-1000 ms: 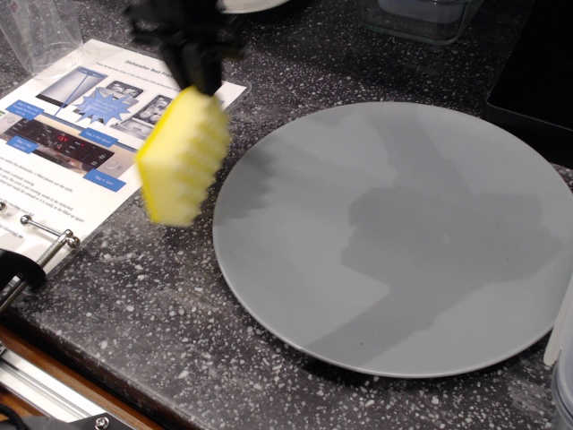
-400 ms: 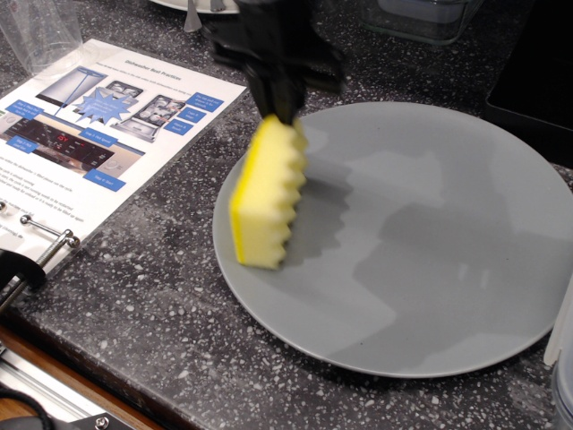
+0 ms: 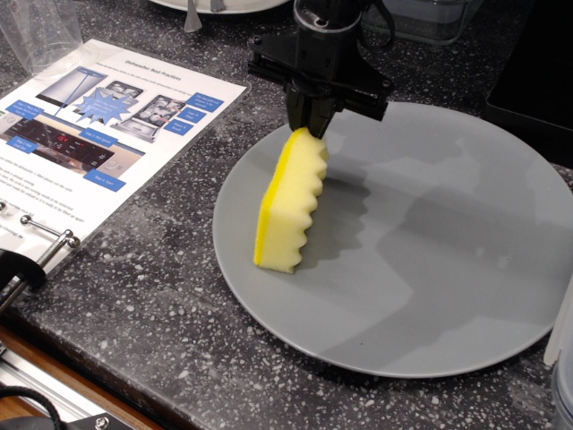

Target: Pick up sponge and wipe plate

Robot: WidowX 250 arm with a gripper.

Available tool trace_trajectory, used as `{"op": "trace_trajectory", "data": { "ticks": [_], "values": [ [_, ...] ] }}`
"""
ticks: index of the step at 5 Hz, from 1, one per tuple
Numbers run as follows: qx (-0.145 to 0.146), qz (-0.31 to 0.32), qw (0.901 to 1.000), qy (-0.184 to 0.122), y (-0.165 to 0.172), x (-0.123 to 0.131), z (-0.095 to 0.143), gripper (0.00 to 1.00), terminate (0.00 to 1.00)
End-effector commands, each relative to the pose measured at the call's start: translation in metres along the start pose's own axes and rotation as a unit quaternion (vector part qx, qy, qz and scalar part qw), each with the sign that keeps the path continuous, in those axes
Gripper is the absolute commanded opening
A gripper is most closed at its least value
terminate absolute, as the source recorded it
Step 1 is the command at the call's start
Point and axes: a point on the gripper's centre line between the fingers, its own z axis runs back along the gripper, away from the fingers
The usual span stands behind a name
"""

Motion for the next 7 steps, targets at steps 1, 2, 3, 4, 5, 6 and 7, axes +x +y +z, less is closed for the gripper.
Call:
{"op": "trace_trajectory", "data": {
  "ticks": [1,2,3,4,5,6,7],
  "values": [
    [-0.023,0.028,0.9993,-0.007,-0.035,0.011,0.005,0.00,0.00],
    [-0.047,0.044,0.9977,-0.022,-0.060,0.005,0.004,0.00,0.00],
    [-0.072,0.067,0.9944,-0.040,-0.079,0.006,0.012,0.00,0.00],
    [-0.092,0.098,0.9899,-0.046,-0.099,0.016,0.021,0.00,0.00],
    [-0.107,0.115,0.9862,-0.052,-0.119,0.023,0.028,0.00,0.00],
    [-0.112,0.122,0.9846,-0.055,-0.144,0.022,0.033,0.00,0.00],
    [-0.117,0.140,0.9815,-0.060,-0.168,0.025,0.034,0.00,1.00]
  ]
}}
